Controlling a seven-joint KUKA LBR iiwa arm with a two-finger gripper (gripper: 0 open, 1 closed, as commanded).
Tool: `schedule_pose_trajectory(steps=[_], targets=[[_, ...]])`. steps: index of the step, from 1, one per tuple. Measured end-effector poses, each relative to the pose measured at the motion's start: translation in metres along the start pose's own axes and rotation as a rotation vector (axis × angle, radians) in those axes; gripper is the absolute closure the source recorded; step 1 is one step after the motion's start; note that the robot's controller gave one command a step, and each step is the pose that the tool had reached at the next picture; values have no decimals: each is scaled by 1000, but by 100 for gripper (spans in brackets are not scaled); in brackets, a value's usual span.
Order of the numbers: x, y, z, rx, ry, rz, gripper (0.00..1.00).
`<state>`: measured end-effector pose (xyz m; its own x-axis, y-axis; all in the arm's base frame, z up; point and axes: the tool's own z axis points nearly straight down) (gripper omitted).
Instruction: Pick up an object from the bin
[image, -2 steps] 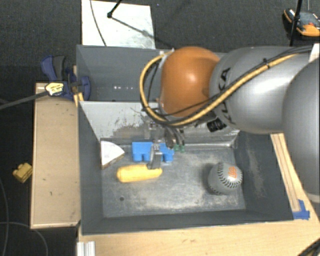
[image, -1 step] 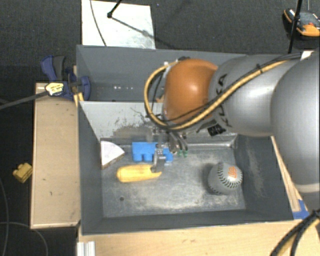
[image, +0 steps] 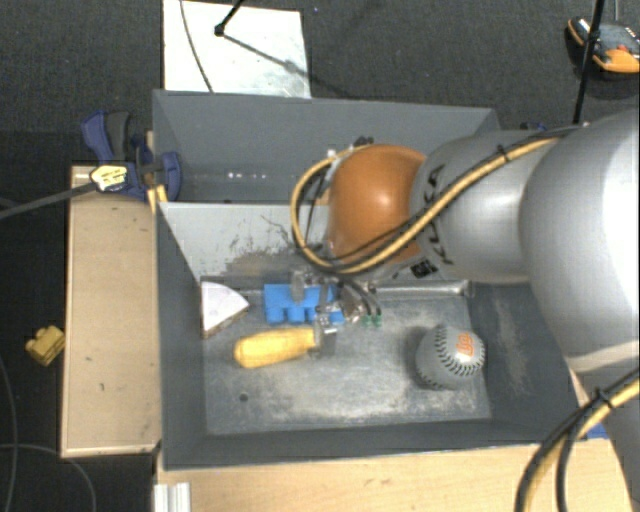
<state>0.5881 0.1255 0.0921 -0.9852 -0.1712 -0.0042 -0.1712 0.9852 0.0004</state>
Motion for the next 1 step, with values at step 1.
schedule_pose_trajectory(steps=[1], targets=[[0,-1,19,-2,0,122,0]])
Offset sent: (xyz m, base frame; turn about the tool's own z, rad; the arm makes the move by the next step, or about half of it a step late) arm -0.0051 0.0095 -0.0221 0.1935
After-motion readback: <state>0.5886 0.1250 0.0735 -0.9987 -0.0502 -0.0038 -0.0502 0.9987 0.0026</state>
